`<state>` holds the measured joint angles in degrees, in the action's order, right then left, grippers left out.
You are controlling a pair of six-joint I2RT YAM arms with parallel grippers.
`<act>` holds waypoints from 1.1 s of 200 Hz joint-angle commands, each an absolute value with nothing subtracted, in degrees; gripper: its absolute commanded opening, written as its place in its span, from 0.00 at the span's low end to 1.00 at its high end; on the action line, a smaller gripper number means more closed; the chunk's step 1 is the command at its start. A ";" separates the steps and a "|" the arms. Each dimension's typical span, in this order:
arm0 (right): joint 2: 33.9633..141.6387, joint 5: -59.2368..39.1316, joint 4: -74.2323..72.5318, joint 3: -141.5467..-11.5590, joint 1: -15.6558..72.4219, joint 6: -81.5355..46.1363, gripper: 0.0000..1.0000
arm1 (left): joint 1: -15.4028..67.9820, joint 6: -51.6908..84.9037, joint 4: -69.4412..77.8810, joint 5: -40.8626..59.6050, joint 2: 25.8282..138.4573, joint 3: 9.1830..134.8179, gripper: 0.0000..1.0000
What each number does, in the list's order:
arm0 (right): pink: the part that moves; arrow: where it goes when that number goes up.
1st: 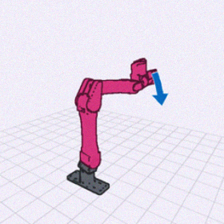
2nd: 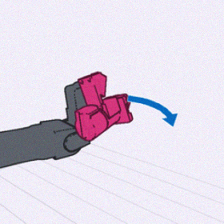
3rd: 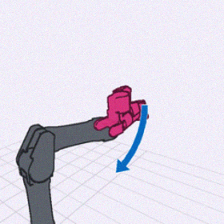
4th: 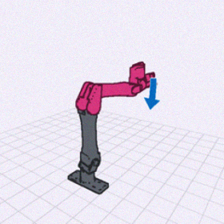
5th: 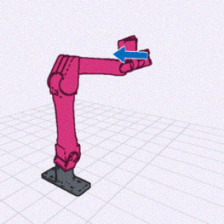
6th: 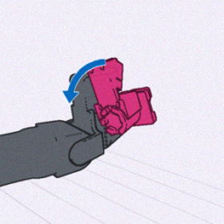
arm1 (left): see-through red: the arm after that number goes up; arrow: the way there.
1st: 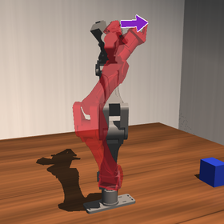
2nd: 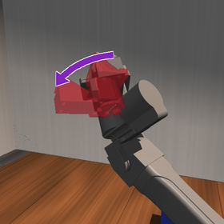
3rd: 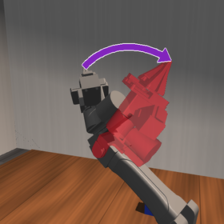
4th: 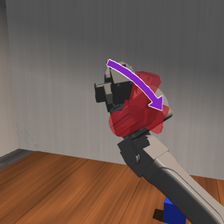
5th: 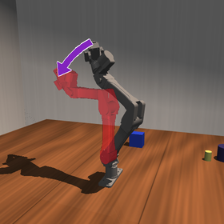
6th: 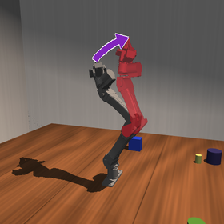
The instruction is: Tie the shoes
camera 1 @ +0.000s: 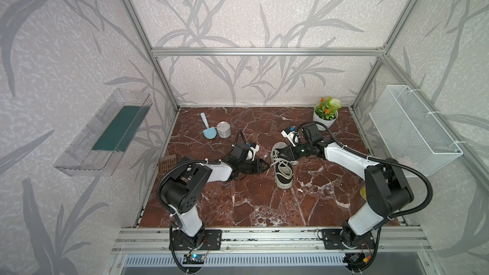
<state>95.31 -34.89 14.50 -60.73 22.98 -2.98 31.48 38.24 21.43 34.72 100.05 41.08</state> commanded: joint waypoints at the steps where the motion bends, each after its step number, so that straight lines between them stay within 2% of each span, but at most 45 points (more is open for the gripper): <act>1: 96.80 -35.95 16.99 -62.91 23.27 -1.85 0.46 | 32.46 39.85 25.61 35.91 101.65 40.52 0.50; 46: 100.73 -36.39 18.46 -65.79 23.47 -0.93 0.47 | 32.91 41.84 30.43 36.48 105.12 40.60 0.46; 120: 105.63 -36.69 19.57 -69.39 24.64 0.98 0.47 | 32.95 43.07 32.85 37.00 105.69 40.01 0.19; 155: 105.72 -37.86 18.24 -68.92 25.05 0.74 0.42 | 32.88 42.82 32.34 37.18 105.64 40.16 0.07; 177: 103.62 -39.64 15.54 -66.93 25.02 0.19 0.36 | 32.71 42.63 31.75 37.26 105.97 40.58 0.03; 220: 102.82 -40.59 16.94 -66.24 25.05 2.03 0.36 | 32.39 42.64 31.19 37.40 106.33 41.72 0.02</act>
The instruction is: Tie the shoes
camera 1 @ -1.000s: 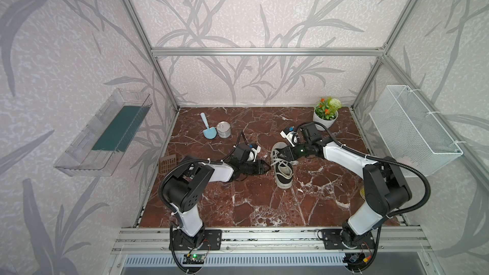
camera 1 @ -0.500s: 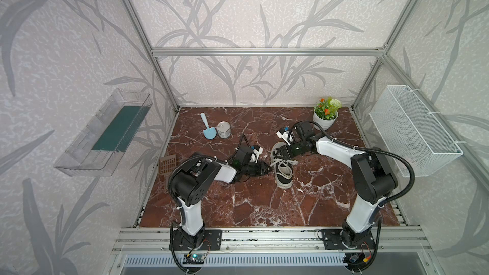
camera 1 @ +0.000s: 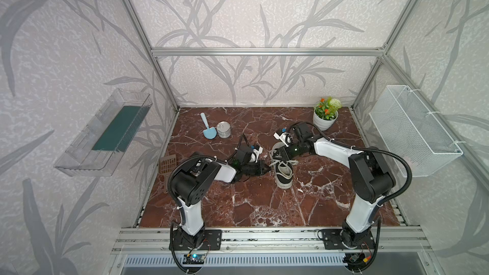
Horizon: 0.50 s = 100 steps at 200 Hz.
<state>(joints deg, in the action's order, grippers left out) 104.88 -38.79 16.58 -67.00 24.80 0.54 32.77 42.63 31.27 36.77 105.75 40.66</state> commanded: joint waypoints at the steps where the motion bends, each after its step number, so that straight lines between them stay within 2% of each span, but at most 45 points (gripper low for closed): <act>1: 102.78 -40.60 16.95 -66.26 25.05 2.12 0.36 | 32.41 42.63 31.15 37.42 106.29 41.74 0.02; 58: 101.89 -37.22 19.40 -65.83 26.33 6.09 0.34 | 32.15 42.54 30.32 37.35 106.30 42.64 0.02; 100: 101.29 -33.56 20.09 -65.66 27.75 8.23 0.28 | 31.82 42.54 29.88 37.48 106.03 43.03 0.01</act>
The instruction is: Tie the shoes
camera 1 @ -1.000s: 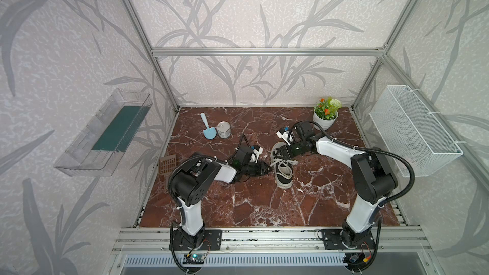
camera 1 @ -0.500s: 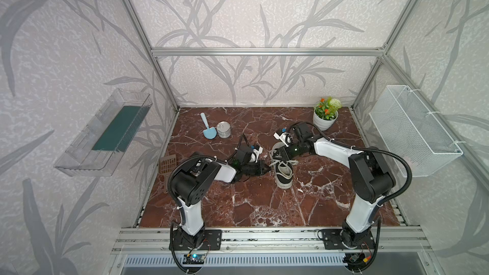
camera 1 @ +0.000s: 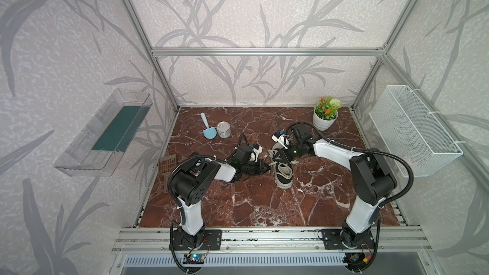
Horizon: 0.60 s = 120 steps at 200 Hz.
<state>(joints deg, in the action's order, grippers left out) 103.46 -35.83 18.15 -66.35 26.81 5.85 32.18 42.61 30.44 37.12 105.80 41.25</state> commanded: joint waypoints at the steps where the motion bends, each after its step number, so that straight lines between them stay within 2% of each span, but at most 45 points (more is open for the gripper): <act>1: 101.27 -33.52 20.11 -65.66 27.72 8.25 0.27 | 31.82 42.54 29.88 37.51 106.06 43.00 0.01; 64: 100.42 -30.42 20.13 -64.96 28.38 10.12 0.18 | 31.35 42.19 28.57 37.51 106.26 44.59 0.01; 97: 100.40 -30.59 20.11 -64.84 28.42 10.29 0.19 | 31.12 42.10 28.04 37.77 106.30 44.91 0.01; 120: 99.62 -31.08 18.59 -63.98 28.31 9.48 0.11 | 31.19 41.85 27.70 37.78 106.24 45.00 0.01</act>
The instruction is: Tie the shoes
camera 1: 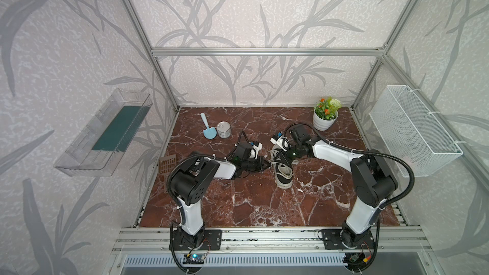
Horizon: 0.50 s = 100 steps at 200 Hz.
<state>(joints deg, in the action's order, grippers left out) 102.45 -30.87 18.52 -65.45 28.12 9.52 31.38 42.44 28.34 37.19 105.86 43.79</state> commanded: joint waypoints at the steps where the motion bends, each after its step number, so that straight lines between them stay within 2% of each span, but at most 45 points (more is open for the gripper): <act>1: 99.55 -31.14 18.43 -63.89 28.31 9.44 0.11 | 31.20 41.84 27.74 37.79 106.25 45.00 0.01; 33: 98.15 -33.26 14.20 -61.48 28.15 7.12 0.02 | 30.94 41.33 26.39 37.94 106.63 45.85 0.01; 100: 93.54 -38.21 6.20 -55.87 26.14 3.94 0.00 | 30.60 40.61 24.91 38.88 108.43 48.83 0.00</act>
